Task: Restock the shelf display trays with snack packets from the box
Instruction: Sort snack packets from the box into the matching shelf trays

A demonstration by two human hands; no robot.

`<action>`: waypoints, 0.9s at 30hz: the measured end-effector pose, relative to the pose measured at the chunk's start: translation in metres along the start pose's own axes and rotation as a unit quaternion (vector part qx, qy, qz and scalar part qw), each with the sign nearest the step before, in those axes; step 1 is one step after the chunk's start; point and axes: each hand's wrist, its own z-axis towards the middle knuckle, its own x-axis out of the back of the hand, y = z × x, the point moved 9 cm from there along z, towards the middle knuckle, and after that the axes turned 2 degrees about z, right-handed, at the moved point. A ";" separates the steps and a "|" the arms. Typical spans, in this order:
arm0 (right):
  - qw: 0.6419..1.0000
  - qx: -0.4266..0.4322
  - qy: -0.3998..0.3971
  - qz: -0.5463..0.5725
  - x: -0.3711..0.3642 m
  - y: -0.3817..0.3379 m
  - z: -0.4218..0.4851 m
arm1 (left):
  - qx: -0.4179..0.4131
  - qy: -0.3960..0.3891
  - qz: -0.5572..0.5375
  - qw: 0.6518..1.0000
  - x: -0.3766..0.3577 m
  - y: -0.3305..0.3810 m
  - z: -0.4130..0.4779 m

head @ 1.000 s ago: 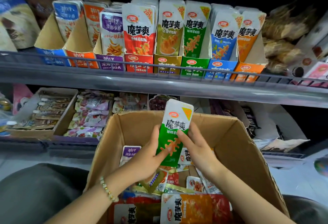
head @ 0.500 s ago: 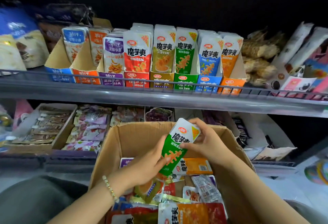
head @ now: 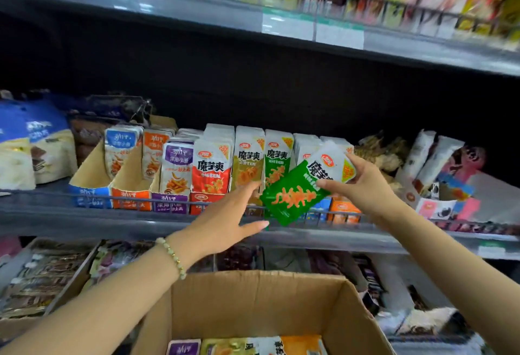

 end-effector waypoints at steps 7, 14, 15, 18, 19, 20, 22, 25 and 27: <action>0.989 0.063 0.042 -0.124 0.010 -0.024 0.053 | 0.014 -0.008 0.067 0.998 0.005 -0.006 0.042; 0.964 0.064 0.007 -0.260 -0.017 -0.016 0.090 | -0.008 -0.057 0.052 0.997 -0.010 -0.013 0.064; 0.957 0.066 -0.009 -0.281 -0.025 -0.017 0.093 | -0.006 -0.063 0.055 0.997 -0.012 -0.016 0.066; 0.923 0.051 -0.062 -0.376 -0.047 -0.006 0.102 | -0.006 -0.063 0.041 0.997 -0.013 -0.022 0.072; 0.911 0.045 -0.076 -0.403 -0.053 -0.001 0.104 | -0.010 -0.056 0.032 0.998 -0.012 -0.023 0.074; 0.898 0.042 -0.089 -0.430 -0.059 0.004 0.107 | -0.014 -0.046 0.027 0.998 -0.011 -0.023 0.076; 0.868 0.045 -0.116 -0.481 -0.069 0.010 0.111 | -0.023 -0.025 0.027 0.999 -0.009 -0.024 0.080; 0.827 0.062 -0.155 -0.536 -0.083 0.009 0.115 | -0.030 -0.007 0.021 0.999 -0.008 -0.026 0.084; 0.804 0.073 -0.172 -0.565 -0.090 0.009 0.117 | -0.031 -0.004 0.016 0.999 -0.009 -0.028 0.086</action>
